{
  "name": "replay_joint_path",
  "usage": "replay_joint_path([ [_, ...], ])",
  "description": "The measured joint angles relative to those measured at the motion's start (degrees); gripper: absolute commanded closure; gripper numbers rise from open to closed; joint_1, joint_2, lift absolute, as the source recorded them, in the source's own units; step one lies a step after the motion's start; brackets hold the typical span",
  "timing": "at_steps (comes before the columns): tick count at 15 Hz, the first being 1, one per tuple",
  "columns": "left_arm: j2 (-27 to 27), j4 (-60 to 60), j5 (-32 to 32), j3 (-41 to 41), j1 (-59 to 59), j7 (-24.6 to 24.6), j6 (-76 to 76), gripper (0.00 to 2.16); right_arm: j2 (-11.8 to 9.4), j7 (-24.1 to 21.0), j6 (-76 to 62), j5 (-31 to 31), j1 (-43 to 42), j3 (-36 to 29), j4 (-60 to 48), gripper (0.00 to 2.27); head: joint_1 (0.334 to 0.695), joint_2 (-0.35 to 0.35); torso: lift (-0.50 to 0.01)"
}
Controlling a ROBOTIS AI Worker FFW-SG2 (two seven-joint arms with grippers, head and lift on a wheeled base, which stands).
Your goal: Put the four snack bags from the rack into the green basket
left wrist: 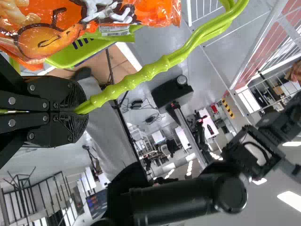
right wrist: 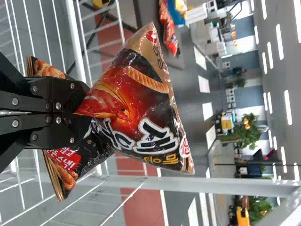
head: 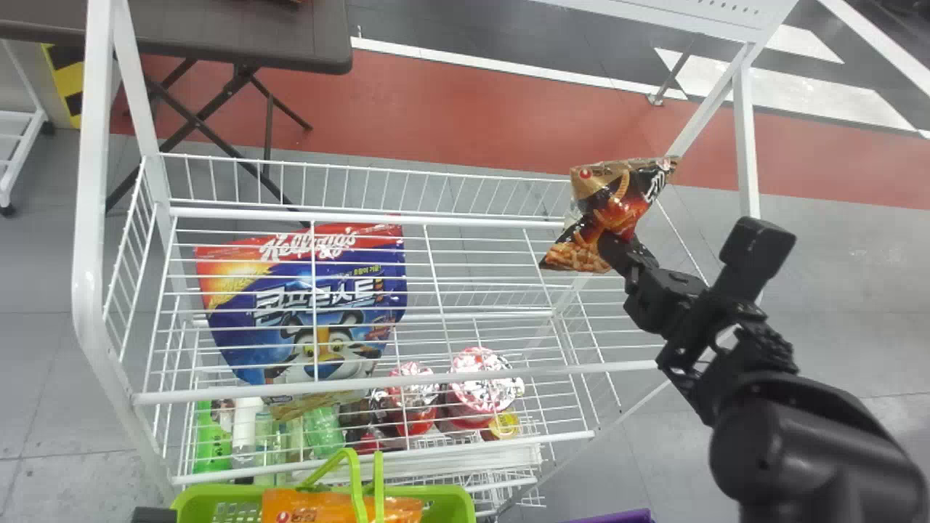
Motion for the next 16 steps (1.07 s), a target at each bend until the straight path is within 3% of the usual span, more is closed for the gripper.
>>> replay_joint_path([
  [4, 0.02, -0.86, 0.02, 0.05, -0.04, 0.01, 0.44, 1.88, 1.97, 2.91, 12.13, -6.91, 12.77, -0.66, -19.85, 2.22, 0.695, -0.35, -0.007],
  [8, 0.02, -2.69, 0.13, 0.58, 0.21, 0.68, 1.23, 1.88, 3.08, 7.41, 30.81, -11.43, 21.39, -2.84, -31.29, 2.22, 0.695, -0.35, -0.007],
  [12, -0.09, -3.7, 0.57, 1.16, 1.13, 1.18, 1.06, 1.88, 3.1, 13.04, 47.82, -13.76, 24.75, -3.56, -33.82, 2.22, 0.695, -0.35, -0.007],
  [16, -0.21, -3.73, 0.62, 1.18, 1.23, 1.21, 0.65, 1.88, 3.11, 14.77, 51.59, -13.58, 27.0, -3.17, -28.82, 2.22, 0.695, -0.35, -0.007],
])
